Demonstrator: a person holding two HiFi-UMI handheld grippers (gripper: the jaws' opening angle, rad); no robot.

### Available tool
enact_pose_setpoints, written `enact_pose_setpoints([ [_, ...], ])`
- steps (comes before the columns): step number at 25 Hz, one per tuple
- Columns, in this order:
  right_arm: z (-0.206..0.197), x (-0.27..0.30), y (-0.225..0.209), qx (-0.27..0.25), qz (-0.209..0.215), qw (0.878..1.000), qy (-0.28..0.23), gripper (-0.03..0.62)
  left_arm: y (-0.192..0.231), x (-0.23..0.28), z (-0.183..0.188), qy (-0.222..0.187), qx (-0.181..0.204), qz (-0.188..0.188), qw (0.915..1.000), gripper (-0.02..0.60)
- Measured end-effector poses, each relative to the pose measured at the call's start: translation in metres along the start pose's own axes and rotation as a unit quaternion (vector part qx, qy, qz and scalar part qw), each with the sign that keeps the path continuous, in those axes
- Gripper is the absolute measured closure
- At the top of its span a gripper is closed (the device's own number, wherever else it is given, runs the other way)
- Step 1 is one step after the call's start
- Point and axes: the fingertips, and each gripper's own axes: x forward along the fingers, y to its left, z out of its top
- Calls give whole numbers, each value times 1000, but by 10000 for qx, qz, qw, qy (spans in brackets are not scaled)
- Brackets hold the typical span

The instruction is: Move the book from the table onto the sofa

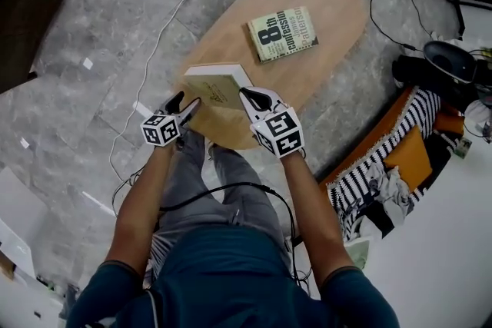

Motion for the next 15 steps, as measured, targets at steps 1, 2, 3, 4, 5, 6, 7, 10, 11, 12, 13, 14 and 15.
enact_pose_setpoints([
  [1, 7, -9, 2, -32, -15, 10000, -62, 574, -8, 0, 5, -34, 30, -236, 9997, 254],
  [2, 15, -18, 4, -64, -35, 9999, -127, 575, -17, 1, 10, -53, 50, -475, 9988, 253],
  [3, 22, -27, 5, -99, -56, 9997, -194, 575, -25, 1, 15, -63, 57, -713, 9974, 253],
  [4, 30, -37, 7, -139, -78, 9995, -259, 574, -34, 0, 19, -69, 62, -938, 9955, 253],
  [5, 38, -47, 10, -188, -98, 9993, -321, 576, -43, -1, 23, -73, 80, -1132, 9935, 253],
  [6, 45, -57, 12, -244, -118, 9989, -379, 575, -52, -3, 27, -82, 117, -1288, 9916, 253],
  [7, 52, -67, 15, -306, -138, 9985, -433, 576, -60, -5, 32, -105, 169, -1413, 9898, 253],
  [10, 72, -99, 21, -486, -218, 9968, -591, 576, -88, -9, 51, -261, 308, -1767, 9834, 253],
  [11, 78, -109, 22, -535, -250, 9962, -644, 576, -99, -11, 57, -308, 346, -1908, 9805, 253],
  [12, 83, -120, 24, -576, -280, 9955, -697, 576, -111, -13, 63, -338, 388, -2063, 9771, 253],
  [13, 88, -130, 26, -611, -304, 9949, -749, 576, -124, -16, 67, -353, 439, -2228, 9732, 253],
  [14, 93, -140, 29, -642, -320, 9942, -800, 576, -139, -19, 72, -360, 501, -2402, 9688, 255],
  [15, 97, -149, 33, -676, -330, 9935, -851, 576, -154, -23, 75, -370, 569, -2582, 9637, 253],
])
